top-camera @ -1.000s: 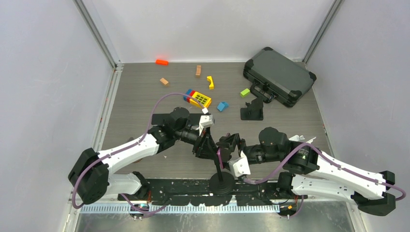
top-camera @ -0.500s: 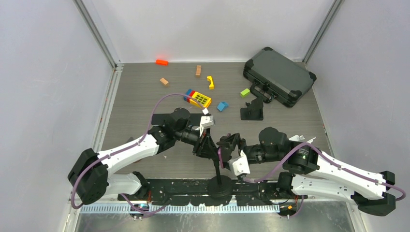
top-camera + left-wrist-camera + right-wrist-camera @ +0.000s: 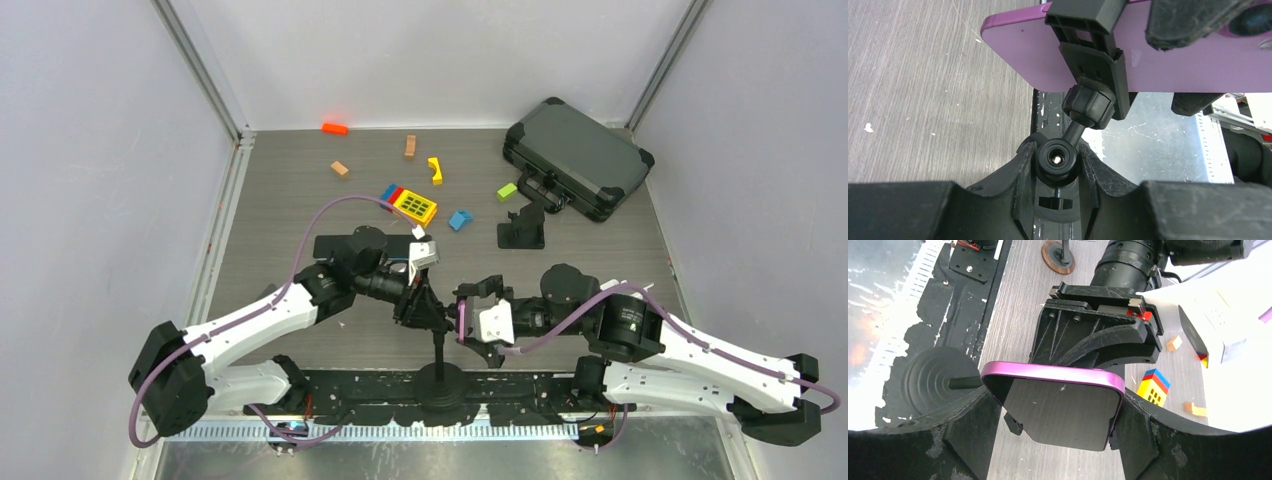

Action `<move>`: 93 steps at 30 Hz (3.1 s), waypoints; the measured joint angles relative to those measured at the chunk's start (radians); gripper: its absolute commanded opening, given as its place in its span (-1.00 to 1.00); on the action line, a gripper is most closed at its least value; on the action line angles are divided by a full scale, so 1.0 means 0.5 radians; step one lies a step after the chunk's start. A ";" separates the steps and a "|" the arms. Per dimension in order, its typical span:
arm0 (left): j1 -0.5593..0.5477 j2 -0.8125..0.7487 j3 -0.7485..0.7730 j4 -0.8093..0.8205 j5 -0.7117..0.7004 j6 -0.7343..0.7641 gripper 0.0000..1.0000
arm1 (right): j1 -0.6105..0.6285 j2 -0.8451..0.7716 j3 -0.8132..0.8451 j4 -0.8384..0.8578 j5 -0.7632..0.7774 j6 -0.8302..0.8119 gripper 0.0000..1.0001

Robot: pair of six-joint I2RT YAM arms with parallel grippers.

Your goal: Remove the phone from the phone stand

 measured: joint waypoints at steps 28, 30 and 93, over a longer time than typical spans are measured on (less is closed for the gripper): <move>0.002 -0.066 0.098 -0.136 -0.234 0.159 -1.00 | 0.014 0.190 0.166 0.033 0.743 1.272 -1.00; 0.002 -0.066 0.102 -0.139 -0.243 0.172 -1.00 | 0.015 0.201 0.183 0.014 0.771 1.326 -1.00; 0.005 -0.355 0.030 -0.306 -0.552 0.273 -1.00 | 0.027 0.369 0.221 0.045 1.177 2.419 -0.85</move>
